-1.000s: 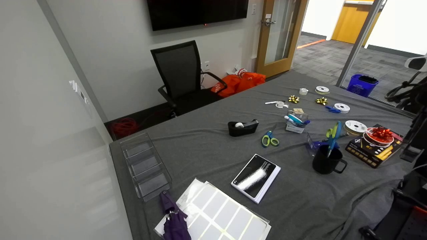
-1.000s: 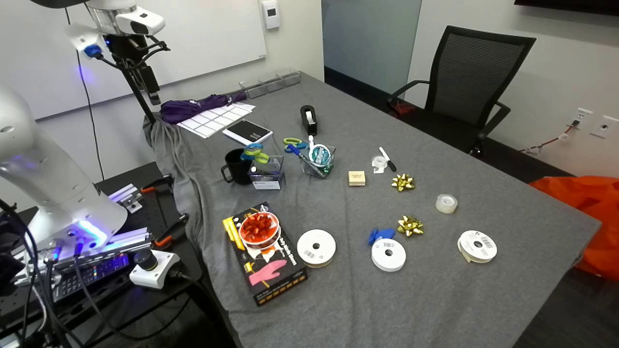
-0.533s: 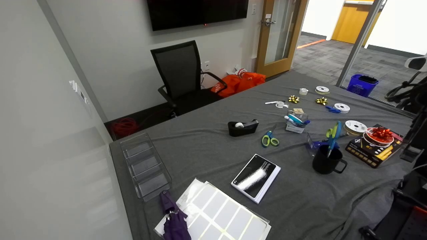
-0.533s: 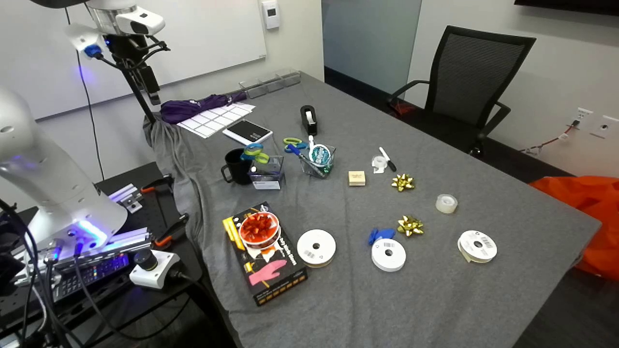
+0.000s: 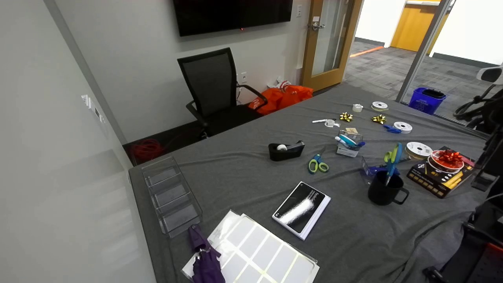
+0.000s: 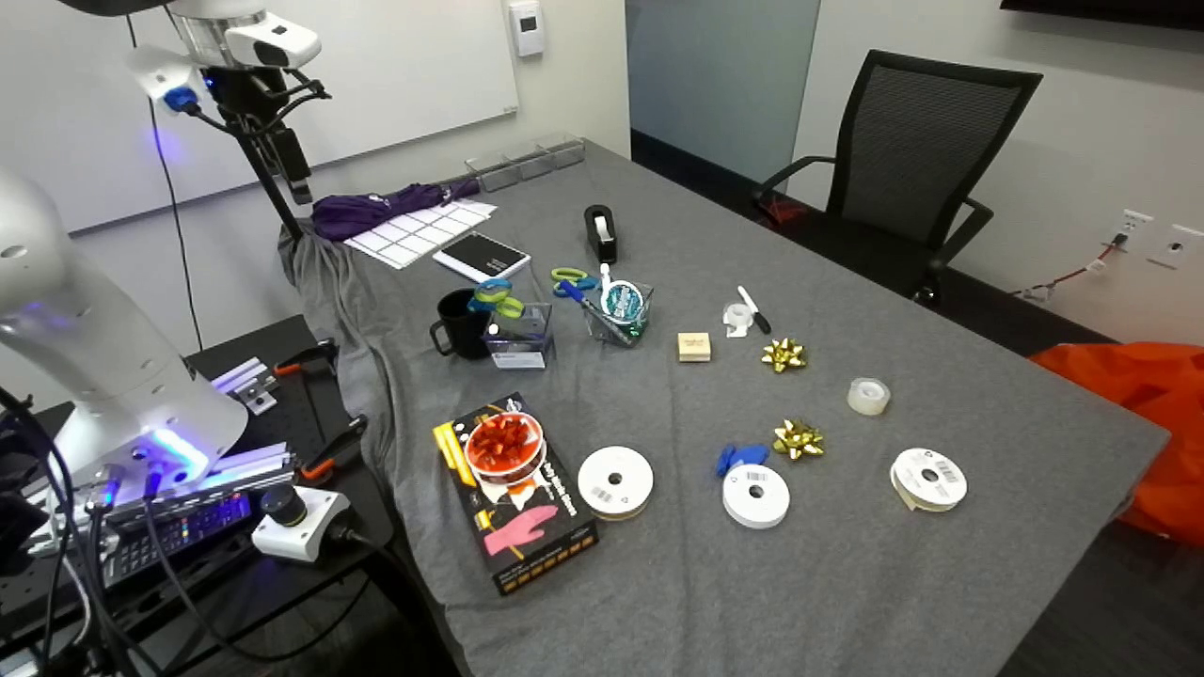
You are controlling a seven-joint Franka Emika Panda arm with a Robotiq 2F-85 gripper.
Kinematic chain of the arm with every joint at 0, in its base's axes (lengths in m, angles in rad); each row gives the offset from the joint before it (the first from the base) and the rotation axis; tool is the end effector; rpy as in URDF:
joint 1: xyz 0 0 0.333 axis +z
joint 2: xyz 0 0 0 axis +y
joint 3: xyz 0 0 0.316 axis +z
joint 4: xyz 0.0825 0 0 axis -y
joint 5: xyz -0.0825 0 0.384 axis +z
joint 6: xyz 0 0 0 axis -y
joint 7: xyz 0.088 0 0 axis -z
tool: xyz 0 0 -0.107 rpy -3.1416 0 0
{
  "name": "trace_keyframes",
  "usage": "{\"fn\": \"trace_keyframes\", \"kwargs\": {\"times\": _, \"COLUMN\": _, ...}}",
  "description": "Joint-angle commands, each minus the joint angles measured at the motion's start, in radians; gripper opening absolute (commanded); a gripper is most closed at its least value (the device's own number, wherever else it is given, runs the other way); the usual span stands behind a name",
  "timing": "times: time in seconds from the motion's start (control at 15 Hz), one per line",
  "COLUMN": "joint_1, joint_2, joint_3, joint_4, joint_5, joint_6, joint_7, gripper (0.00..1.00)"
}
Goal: Remove the scissors from the cup
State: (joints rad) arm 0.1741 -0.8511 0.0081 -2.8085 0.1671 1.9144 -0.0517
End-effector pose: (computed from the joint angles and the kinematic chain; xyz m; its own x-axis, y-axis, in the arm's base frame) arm 0.2804 0.0634 0.4251 0.9841 0.1732 -0.0393 0.1655 -0.9747 -0.1503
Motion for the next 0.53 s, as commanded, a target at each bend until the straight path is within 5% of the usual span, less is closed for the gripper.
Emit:
{"fn": "trace_keyframes", "kwargs": {"times": 0.0, "joint_1": -0.013, "joint_2": 0.000, "joint_3": 0.012, "joint_4": 0.002, "joint_5": 0.009, "joint_6": -0.004, "joint_7": -0.009, "gripper": 1.00}}
{"fn": "trace_keyframes", "kwargs": {"times": 0.47, "joint_1": -0.024, "joint_2": 0.007, "joint_3": 0.011, "joint_4": 0.004, "joint_5": 0.013, "joint_6": 0.025, "joint_7": 0.006, "gripper": 1.00}}
